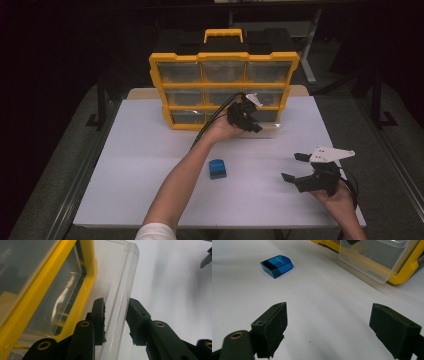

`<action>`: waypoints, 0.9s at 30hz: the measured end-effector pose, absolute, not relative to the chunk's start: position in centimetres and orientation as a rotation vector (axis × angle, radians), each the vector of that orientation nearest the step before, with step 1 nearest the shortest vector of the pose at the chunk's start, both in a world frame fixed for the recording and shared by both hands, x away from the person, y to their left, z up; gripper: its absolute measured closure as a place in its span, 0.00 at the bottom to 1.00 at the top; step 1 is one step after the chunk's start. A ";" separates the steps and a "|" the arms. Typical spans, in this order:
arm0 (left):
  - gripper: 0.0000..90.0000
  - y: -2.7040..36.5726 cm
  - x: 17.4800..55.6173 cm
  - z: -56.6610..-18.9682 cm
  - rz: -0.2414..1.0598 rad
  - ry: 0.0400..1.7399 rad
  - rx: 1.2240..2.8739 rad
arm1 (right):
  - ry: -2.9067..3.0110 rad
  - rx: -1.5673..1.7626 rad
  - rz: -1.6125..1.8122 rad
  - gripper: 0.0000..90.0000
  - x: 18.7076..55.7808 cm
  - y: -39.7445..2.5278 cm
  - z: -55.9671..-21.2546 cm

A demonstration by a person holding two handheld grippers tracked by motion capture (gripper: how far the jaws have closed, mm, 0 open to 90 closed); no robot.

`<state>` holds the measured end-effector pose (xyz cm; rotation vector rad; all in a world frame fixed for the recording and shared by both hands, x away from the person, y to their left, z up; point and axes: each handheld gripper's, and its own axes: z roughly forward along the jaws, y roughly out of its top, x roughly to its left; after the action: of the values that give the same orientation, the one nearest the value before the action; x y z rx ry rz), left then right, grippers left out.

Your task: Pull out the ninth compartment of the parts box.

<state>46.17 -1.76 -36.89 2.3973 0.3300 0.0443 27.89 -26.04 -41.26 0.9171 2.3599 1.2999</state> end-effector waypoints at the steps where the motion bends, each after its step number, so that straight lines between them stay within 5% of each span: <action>1: 0.76 -1.7 46.1 -36.9 0.041 0.326 2.401 | 2.362 0.919 1.300 0.15 27.9 -26.0 -41.3; 27: 0.79 -1.3 44.9 -36.7 -0.020 0.275 2.399 | 2.373 0.916 1.297 0.15 28.0 -25.6 -41.3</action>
<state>44.86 -1.30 -36.71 2.3985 0.2750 -0.0199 27.97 -25.64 -41.29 0.9157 2.3729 1.2972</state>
